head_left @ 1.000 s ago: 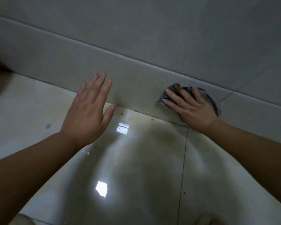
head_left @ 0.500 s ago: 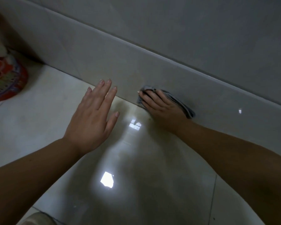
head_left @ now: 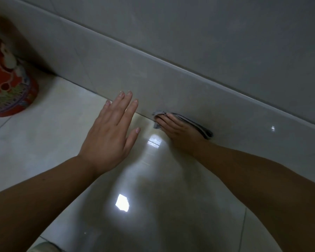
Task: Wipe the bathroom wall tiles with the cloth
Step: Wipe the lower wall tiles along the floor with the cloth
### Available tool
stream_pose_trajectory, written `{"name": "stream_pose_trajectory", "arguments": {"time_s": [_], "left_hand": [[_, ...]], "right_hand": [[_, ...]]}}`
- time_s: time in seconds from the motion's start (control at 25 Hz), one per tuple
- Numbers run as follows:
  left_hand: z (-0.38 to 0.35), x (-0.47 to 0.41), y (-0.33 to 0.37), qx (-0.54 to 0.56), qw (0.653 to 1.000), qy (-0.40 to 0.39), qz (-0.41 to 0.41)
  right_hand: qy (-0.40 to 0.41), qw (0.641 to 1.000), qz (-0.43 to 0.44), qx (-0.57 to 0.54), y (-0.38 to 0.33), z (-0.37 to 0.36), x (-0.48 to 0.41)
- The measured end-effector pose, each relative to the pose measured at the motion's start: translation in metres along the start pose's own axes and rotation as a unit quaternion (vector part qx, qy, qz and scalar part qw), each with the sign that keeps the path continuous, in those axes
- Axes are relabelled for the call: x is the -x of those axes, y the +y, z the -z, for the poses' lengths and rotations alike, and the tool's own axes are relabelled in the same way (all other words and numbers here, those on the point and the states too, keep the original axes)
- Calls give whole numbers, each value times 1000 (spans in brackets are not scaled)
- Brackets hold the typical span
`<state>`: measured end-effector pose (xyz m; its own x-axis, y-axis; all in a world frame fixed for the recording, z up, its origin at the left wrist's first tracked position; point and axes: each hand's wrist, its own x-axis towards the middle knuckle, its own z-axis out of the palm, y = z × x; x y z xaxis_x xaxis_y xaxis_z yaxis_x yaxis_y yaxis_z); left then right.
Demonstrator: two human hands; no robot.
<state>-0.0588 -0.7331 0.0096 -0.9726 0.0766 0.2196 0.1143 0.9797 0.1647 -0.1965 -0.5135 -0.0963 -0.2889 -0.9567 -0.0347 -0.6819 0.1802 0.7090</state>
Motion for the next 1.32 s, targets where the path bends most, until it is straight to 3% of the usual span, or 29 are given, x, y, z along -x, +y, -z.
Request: {"name": "stream_pose_trajectory", "arguments": {"time_s": [0.24,0.48,0.64,0.92,1.04,1.16,1.32], "left_hand": [[-8,-10,37,15,999,6,-43],[-18,-16,83,34,996,2,-88],[-16,-16,106,30,993,6,-113],[56,-37,179,-1,973,52,-223],[103,-35,208,1,970,76,-231],[141,-21,231,8,973,96,-210],[151,-9,251,39,969,102,-220]], "right_hand": [[5,998,-16,-58,12,-5,106],[-88,995,3,-54,28,-7,210],[-56,997,-21,-45,51,10,261],[19,983,-180,-22,118,96,281],[28,967,-252,-17,136,130,277],[-5,946,-324,-21,133,154,268],[-110,898,-420,-76,114,182,240]]}}
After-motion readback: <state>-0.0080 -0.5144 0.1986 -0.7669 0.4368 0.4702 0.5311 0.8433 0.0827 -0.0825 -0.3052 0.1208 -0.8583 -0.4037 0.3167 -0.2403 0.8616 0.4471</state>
